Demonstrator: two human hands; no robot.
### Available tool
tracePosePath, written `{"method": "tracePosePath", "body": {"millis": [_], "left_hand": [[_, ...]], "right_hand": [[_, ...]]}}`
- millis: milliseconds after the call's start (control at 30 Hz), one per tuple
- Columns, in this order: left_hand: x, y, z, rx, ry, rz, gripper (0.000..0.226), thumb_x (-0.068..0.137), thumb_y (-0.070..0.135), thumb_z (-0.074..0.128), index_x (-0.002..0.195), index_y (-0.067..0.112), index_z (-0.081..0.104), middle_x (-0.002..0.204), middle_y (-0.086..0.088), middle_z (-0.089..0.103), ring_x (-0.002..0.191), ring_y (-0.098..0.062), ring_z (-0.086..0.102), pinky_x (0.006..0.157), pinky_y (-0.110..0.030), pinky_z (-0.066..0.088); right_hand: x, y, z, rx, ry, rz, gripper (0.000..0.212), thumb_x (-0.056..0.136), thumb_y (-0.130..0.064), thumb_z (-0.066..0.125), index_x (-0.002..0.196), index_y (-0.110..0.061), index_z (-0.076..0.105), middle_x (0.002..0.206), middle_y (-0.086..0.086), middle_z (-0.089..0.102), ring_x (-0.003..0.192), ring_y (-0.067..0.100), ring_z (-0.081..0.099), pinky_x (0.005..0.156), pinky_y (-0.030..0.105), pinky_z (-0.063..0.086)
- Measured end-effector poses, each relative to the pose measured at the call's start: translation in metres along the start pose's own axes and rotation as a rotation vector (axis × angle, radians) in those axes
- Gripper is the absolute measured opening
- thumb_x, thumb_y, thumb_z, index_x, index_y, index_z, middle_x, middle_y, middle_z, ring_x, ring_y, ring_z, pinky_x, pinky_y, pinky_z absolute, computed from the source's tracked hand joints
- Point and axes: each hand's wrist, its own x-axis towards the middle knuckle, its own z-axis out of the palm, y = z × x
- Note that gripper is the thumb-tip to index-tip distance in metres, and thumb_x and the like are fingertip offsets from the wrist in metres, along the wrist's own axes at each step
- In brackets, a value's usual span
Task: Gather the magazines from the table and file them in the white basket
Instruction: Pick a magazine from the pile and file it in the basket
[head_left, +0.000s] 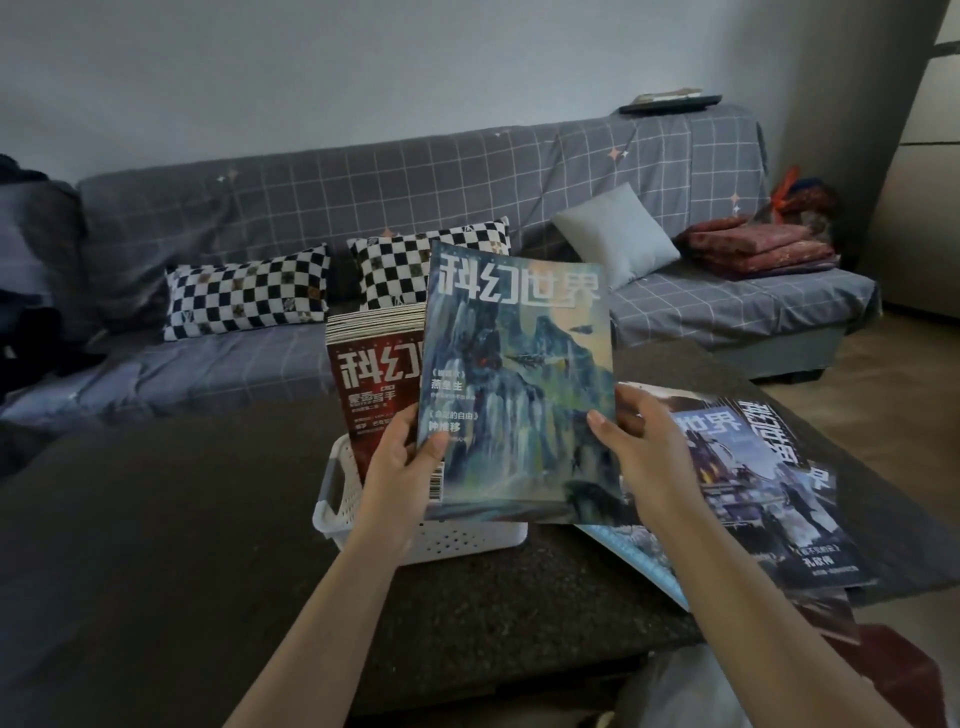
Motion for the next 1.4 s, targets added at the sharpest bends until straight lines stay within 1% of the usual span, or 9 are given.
{"method": "tracePosePath", "body": {"millis": [200,333,533,633,800,967,1100,1233,1400], "left_hand": [[0.012,0.004,-0.041,0.038,0.110,0.041,0.028,0.094,0.014,0.057,0.105,0.040,0.059,0.100,0.014,0.072,0.092,-0.004,0.068,0.065,-0.018,0.055],[0.016,0.004,-0.055,0.042,0.190,0.062,0.028,0.095,0.012,0.057,0.104,0.038,0.059,0.096,0.014,0.073,0.089,-0.005,0.070,0.062,-0.018,0.055],[0.023,0.001,-0.063,0.171,0.349,0.041,0.024,0.092,0.014,0.061,0.099,0.037,0.061,0.094,0.010,0.072,0.084,-0.005,0.068,0.058,-0.014,0.050],[0.025,-0.007,-0.065,0.250,0.396,-0.003,0.016,0.089,0.017,0.065,0.095,0.032,0.064,0.090,0.008,0.070,0.082,-0.009,0.067,0.058,-0.018,0.047],[0.026,-0.027,-0.067,0.426,0.394,-0.136,0.005,0.084,0.025,0.072,0.082,0.021,0.070,0.074,0.008,0.069,0.068,-0.006,0.064,0.047,-0.012,0.039],[0.027,-0.037,-0.069,0.680,0.359,-0.151,0.024,0.080,0.027,0.076,0.061,0.021,0.063,0.053,0.007,0.058,0.045,-0.006,0.048,0.042,-0.018,0.031],[0.028,-0.038,-0.070,0.734,0.377,-0.133,0.023,0.077,0.026,0.078,0.063,0.022,0.061,0.059,0.008,0.062,0.054,-0.006,0.056,0.045,-0.017,0.033],[0.027,-0.041,-0.069,0.732,0.384,-0.110,0.024,0.078,0.023,0.078,0.066,0.024,0.058,0.063,0.009,0.062,0.058,-0.006,0.057,0.047,-0.017,0.037],[0.027,-0.046,-0.071,0.620,0.416,-0.073,0.017,0.079,0.020,0.077,0.075,0.021,0.060,0.070,0.009,0.063,0.068,-0.006,0.062,0.055,-0.018,0.044]], "right_hand": [[0.012,-0.003,0.049,0.009,-0.057,-0.053,0.027,0.088,-0.020,0.064,0.108,-0.032,0.051,0.100,-0.005,0.071,0.084,0.006,0.068,0.066,0.028,0.056],[0.018,-0.001,0.073,0.022,-0.074,-0.089,0.026,0.087,-0.018,0.064,0.107,-0.030,0.052,0.100,-0.007,0.070,0.089,0.008,0.067,0.075,0.031,0.056],[0.031,0.006,0.092,-0.046,-0.104,-0.123,0.022,0.088,-0.019,0.063,0.098,-0.034,0.052,0.097,-0.007,0.071,0.087,0.006,0.067,0.074,0.027,0.054],[0.037,0.013,0.096,-0.103,-0.099,-0.105,0.022,0.088,-0.019,0.064,0.090,-0.037,0.052,0.098,-0.003,0.071,0.088,0.010,0.067,0.078,0.033,0.054],[0.038,0.035,0.093,-0.230,-0.070,-0.091,0.015,0.086,-0.019,0.066,0.089,-0.028,0.055,0.089,-0.005,0.070,0.085,0.013,0.066,0.081,0.041,0.054],[0.036,0.058,0.088,-0.438,-0.031,-0.090,0.013,0.083,-0.021,0.069,0.085,-0.022,0.056,0.077,-0.011,0.061,0.078,0.014,0.060,0.069,0.028,0.044],[0.035,0.063,0.090,-0.489,0.000,-0.138,0.013,0.082,-0.020,0.070,0.081,-0.023,0.058,0.072,-0.014,0.057,0.072,0.009,0.055,0.065,0.022,0.039],[0.034,0.064,0.092,-0.514,0.023,-0.168,0.016,0.082,-0.019,0.070,0.080,-0.023,0.055,0.068,-0.021,0.051,0.064,-0.005,0.048,0.055,0.007,0.032],[0.032,0.067,0.094,-0.527,0.042,-0.180,0.019,0.082,-0.019,0.070,0.079,-0.024,0.052,0.067,-0.022,0.050,0.063,-0.007,0.047,0.053,0.006,0.032]]}}
